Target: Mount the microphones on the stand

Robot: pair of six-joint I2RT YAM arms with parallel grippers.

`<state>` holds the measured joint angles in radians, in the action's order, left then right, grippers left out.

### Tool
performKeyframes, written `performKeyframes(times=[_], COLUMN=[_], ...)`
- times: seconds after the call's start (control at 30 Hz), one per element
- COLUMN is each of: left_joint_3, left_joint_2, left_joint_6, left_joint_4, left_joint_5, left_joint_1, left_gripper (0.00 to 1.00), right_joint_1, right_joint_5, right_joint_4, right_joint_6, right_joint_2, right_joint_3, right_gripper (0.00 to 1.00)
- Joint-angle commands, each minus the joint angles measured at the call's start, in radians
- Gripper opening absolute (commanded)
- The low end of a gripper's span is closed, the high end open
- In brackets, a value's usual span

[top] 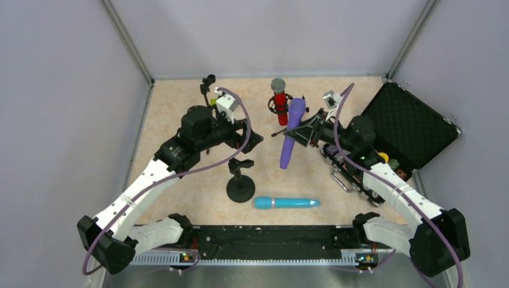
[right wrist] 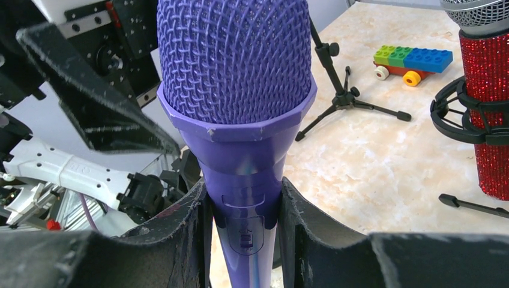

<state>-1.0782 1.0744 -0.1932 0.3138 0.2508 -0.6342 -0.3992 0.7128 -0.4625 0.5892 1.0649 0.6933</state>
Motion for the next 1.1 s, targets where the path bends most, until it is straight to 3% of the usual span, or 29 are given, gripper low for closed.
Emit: performKeyframes(times=[0.0, 0.17, 0.33, 0.57, 0.77, 0.87, 1.07], left_joint_3=[0.006, 0.119, 0.182, 0.235, 0.281, 0.274, 0.244], left_joint_2=[-0.028, -0.119, -0.209, -0.346, -0.437, -0.425, -0.338], left_joint_6=[-0.072, -0.125, -0.071, 0.23, 0.472, 0.582, 0.641], left_joint_4=[-0.119, -0.221, -0.199, -0.109, -0.063, 0.002, 0.061], left_joint_5=[0.154, 0.249, 0.238, 0.312, 0.501, 0.606, 0.731], left_joint_1=[0.097, 0.249, 0.308, 0.311, 0.311, 0.311, 0.311], left_gripper=[0.98, 0.99, 0.99, 0.99, 0.99, 0.99, 0.98], right_joint_1=[-0.004, -0.026, -0.096, -0.142, -0.145, -0.147, -0.159], right_joint_5=[0.007, -0.017, -0.079, -0.091, -0.101, -0.098, -0.088], right_joint_4=[-0.048, 0.003, 0.011, -0.047, -0.097, -0.118, -0.143], right_joint_6=[-0.008, -0.081, -0.159, -0.191, -0.196, -0.199, -0.209], right_joint_2=[-0.023, -0.016, -0.011, 0.014, 0.003, 0.004, 0.014], right_joint_3=[-0.001, 0.012, 0.015, 0.011, -0.011, -0.022, -0.028], right_gripper=[0.0, 0.0, 0.0, 0.0, 0.0, 0.0, 0.0])
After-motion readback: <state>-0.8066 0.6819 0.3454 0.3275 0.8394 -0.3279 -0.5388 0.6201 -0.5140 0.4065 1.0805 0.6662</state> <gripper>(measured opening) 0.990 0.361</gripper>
